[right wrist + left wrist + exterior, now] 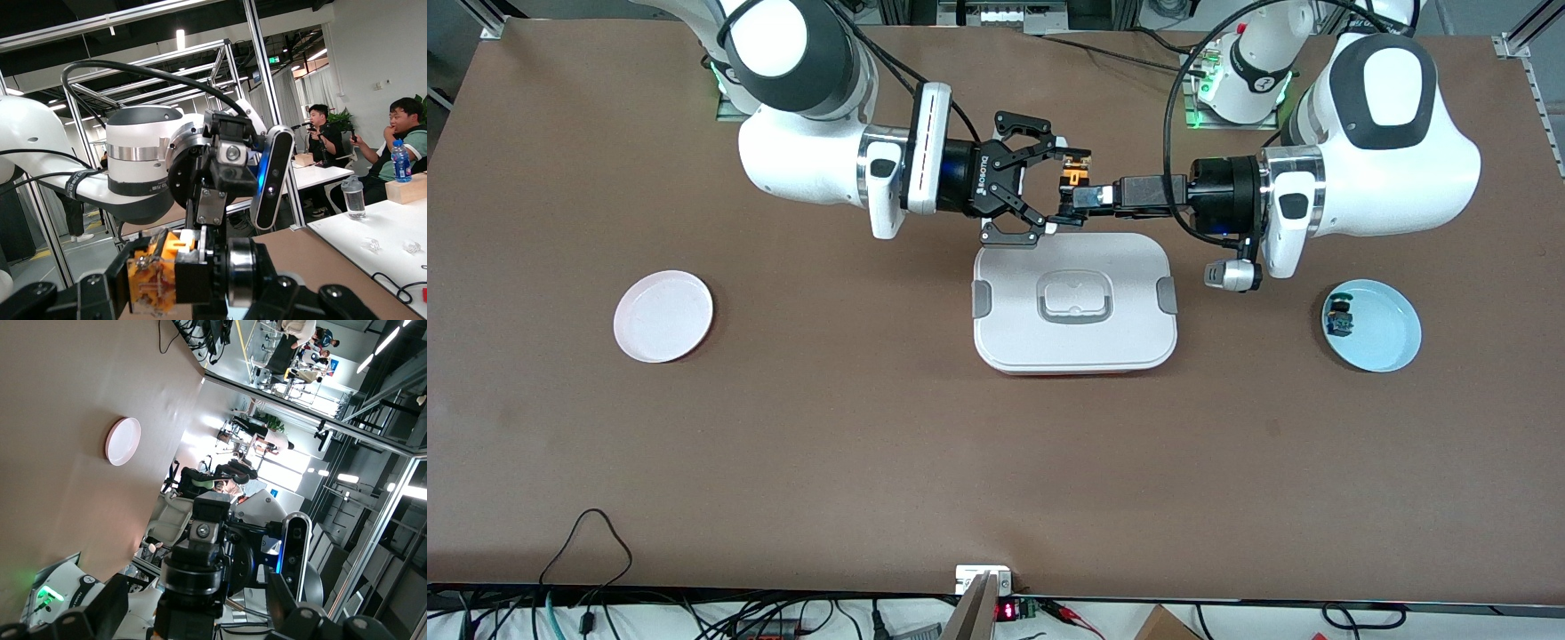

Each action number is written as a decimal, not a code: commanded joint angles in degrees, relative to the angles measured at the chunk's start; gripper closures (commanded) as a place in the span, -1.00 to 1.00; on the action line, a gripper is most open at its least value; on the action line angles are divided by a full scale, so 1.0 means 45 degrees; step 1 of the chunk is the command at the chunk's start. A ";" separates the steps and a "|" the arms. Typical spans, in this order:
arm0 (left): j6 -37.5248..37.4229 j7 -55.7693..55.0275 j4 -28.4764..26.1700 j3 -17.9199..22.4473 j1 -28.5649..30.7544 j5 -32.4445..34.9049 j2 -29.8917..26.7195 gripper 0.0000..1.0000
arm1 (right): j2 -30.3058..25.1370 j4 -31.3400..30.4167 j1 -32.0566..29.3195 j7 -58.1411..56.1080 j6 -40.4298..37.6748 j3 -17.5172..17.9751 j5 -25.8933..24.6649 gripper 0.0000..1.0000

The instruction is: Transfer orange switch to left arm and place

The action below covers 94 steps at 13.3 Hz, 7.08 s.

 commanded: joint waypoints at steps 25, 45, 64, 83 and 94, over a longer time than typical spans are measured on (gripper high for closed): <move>-0.3101 0.1980 -0.1137 0.0091 0.1721 0.0311 -0.0991 1.00 | -0.0203 -0.0362 0.0120 -0.0150 0.0093 -0.0073 0.0406 -1.00; -0.4381 0.3855 -0.0917 0.0189 0.7013 2.0092 0.2389 1.00 | -0.0848 -0.2374 -0.2203 0.1993 -0.9998 -0.5226 -0.4842 -1.00; 0.2347 0.3133 -0.2289 0.0208 0.7991 2.5764 0.5435 0.81 | -0.0749 -0.1065 -0.2889 1.6250 -0.9108 -0.5874 -1.3919 -1.00; -0.3366 0.3230 0.3252 -0.2173 0.8656 2.3676 0.5553 -1.00 | -0.1666 0.1691 -0.5111 2.2487 -1.1277 -0.5331 -2.3246 -1.00; -0.6363 0.3191 0.4878 -0.1678 0.6166 2.0673 0.2509 -1.00 | -0.3932 -0.1785 -0.6013 2.2174 -0.9011 -0.3940 -2.3734 -1.00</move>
